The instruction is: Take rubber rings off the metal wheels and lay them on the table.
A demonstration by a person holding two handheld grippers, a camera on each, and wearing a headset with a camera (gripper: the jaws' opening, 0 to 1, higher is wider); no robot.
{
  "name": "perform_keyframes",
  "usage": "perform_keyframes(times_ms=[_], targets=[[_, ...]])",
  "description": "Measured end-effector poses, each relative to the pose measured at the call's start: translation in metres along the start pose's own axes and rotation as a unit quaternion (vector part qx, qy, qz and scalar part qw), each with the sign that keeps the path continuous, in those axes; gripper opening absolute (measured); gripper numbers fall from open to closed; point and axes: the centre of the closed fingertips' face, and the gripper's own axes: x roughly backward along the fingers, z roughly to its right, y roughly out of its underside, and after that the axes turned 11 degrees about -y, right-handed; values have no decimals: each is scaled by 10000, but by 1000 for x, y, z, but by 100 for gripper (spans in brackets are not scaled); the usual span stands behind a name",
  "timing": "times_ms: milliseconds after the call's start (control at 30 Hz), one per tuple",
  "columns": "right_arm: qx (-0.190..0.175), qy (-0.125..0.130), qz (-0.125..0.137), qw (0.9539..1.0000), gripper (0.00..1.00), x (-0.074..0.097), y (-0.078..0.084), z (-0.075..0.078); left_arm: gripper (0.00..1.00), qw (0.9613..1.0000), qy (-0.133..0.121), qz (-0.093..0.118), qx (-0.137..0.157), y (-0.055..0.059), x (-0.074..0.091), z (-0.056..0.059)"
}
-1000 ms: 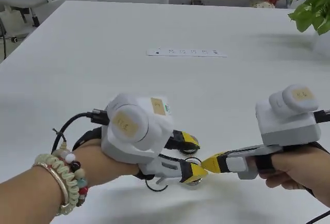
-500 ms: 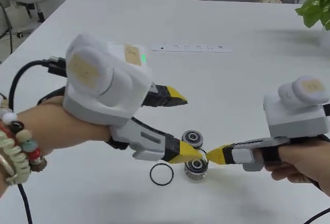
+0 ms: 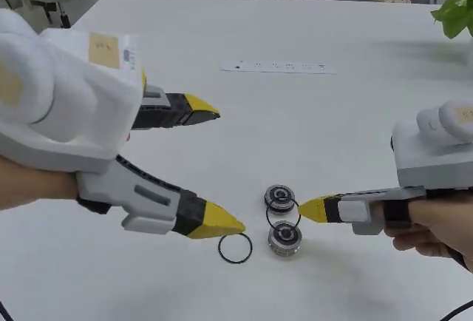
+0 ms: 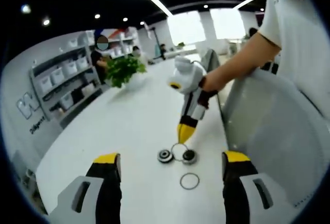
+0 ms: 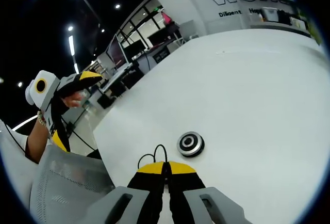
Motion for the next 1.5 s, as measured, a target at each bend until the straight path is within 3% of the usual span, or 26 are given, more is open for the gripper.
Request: perform_keyframes(times_ms=[200, 567, 967, 1167, 1300, 1500], targets=[[22, -95, 99, 9999, 0, -1, -5, -6, 83, 9991, -282, 39, 300, 9, 17, -7], [121, -268, 89, 9995, 0, -7, -5, -18, 86, 9948, -647, -15, 782, 31, 39, -7], [335, -443, -32, 9984, 0, -19, 1, -30, 86, 9847, -1052, -206, 1374, 70, 60, -5], [676, -467, -154, 9965, 0, -29, 6, -34, 85, 9804, -1172, -245, 1565, 80, 66, -1], [1017, -413, -228, 9937, 0, -34, 8, -34, 86, 9758, -1333, -258, 1713, 87, 72, -5], [1087, -338, -384, 9928, 0, -37, 14, -29, 85, 9737, -1414, -317, 1759, 93, 77, -5]])
